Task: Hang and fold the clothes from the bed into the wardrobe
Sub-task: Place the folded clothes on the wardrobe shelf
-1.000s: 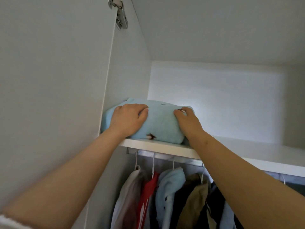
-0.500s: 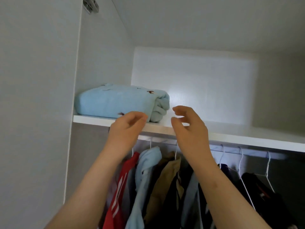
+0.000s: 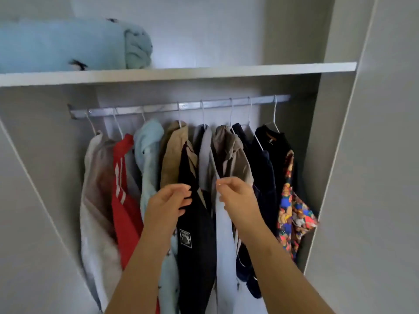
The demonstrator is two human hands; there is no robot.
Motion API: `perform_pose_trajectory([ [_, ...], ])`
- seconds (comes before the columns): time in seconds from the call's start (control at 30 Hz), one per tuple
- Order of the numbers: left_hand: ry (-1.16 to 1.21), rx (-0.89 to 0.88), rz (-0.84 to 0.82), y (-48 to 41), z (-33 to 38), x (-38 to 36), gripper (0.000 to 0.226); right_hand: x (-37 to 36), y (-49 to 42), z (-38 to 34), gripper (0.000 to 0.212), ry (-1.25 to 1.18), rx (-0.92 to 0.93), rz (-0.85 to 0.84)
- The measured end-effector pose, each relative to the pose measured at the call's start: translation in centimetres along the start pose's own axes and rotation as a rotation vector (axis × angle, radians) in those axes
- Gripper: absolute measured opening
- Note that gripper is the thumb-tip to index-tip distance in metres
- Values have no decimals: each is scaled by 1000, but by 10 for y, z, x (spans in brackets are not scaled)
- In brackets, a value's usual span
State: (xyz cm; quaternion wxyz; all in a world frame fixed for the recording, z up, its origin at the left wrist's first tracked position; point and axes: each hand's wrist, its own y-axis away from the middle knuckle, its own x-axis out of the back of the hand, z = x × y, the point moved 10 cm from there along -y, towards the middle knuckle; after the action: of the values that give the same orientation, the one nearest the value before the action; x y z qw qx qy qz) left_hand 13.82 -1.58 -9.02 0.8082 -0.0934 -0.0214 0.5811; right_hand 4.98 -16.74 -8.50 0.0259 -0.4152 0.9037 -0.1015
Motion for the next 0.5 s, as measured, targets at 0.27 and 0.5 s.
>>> perform_pose_trajectory([
  [0.27,-155,384,-369,116,-135,-43,17,57,168,136,15,12,-468,283],
  [0.5,-334,585,-853,289,-202,-110,12,160,364,178,12,-86,-713,743],
])
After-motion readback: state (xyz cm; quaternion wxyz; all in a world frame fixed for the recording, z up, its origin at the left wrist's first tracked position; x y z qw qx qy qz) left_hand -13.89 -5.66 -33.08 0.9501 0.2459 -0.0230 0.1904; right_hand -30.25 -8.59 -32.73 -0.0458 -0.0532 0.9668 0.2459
